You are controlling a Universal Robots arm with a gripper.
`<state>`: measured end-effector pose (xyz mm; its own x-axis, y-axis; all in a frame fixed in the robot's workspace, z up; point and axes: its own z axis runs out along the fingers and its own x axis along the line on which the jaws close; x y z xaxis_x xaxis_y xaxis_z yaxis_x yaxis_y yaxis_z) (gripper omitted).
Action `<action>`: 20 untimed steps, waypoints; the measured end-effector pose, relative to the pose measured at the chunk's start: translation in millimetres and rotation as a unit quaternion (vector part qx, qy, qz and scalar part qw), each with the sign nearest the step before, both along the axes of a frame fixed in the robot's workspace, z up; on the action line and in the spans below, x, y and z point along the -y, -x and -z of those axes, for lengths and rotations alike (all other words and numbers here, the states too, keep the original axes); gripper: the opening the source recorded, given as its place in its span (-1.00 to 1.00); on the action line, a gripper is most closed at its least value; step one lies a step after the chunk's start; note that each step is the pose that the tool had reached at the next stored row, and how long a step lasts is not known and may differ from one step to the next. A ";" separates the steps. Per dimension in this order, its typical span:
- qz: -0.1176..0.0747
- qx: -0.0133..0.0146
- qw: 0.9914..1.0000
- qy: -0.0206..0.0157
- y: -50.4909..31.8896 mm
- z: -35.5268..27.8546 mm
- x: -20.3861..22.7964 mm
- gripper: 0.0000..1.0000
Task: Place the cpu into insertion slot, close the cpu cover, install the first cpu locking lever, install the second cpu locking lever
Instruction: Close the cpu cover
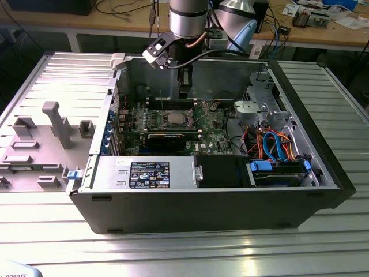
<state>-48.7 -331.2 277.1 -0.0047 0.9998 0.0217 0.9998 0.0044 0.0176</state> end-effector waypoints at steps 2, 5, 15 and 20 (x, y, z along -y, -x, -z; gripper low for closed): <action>0.000 0.000 1.000 0.000 -0.3 0.0 0.0 -0.79; 0.000 0.000 1.000 0.000 -0.7 0.0 0.0 -0.79; 0.000 0.000 1.000 0.000 -10.5 0.0 0.0 -0.79; 0.000 0.000 1.000 0.000 -13.2 0.0 0.0 -0.79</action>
<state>-35.5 -331.2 277.1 -0.0049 0.9998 0.0217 0.9998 0.0045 0.0175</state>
